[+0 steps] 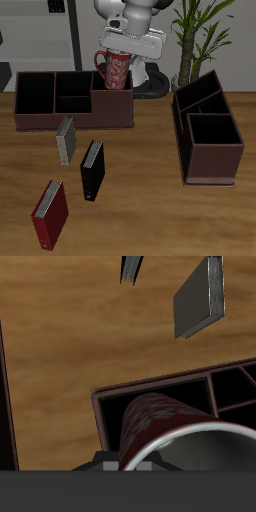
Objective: Place the red mug into the back desk caddy's right compartment
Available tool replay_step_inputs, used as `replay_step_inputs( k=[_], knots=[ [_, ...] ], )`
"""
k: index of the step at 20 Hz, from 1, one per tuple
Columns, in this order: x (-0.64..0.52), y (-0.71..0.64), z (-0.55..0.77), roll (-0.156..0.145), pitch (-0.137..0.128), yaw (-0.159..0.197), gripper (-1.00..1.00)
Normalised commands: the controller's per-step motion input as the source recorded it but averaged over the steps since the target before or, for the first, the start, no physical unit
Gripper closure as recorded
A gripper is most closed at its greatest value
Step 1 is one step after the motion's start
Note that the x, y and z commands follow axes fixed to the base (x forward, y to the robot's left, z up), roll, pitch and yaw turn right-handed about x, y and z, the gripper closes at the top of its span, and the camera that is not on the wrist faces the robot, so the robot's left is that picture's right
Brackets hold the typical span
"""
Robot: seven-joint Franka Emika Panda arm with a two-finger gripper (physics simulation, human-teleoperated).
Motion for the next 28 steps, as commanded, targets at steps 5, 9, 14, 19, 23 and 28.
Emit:
replay_step_inputs(
  k=[5, 9, 14, 19, 23, 28],
  knots=[
    [0.00, -0.09, -0.10, -0.014, 0.003, -0.049, 1.00],
    [-0.01, 0.01, -0.07, -0.003, -0.018, -0.026, 1.00],
    [-0.03, 0.03, -0.11, 0.008, -0.001, -0.050, 1.00],
    [-0.03, 0.03, -0.13, 0.007, 0.005, -0.049, 1.00],
    [0.02, -0.06, -0.13, -0.007, 0.018, -0.036, 1.00],
    [-0.02, -0.10, -0.15, -0.018, 0.017, -0.054, 1.00]
  ],
)
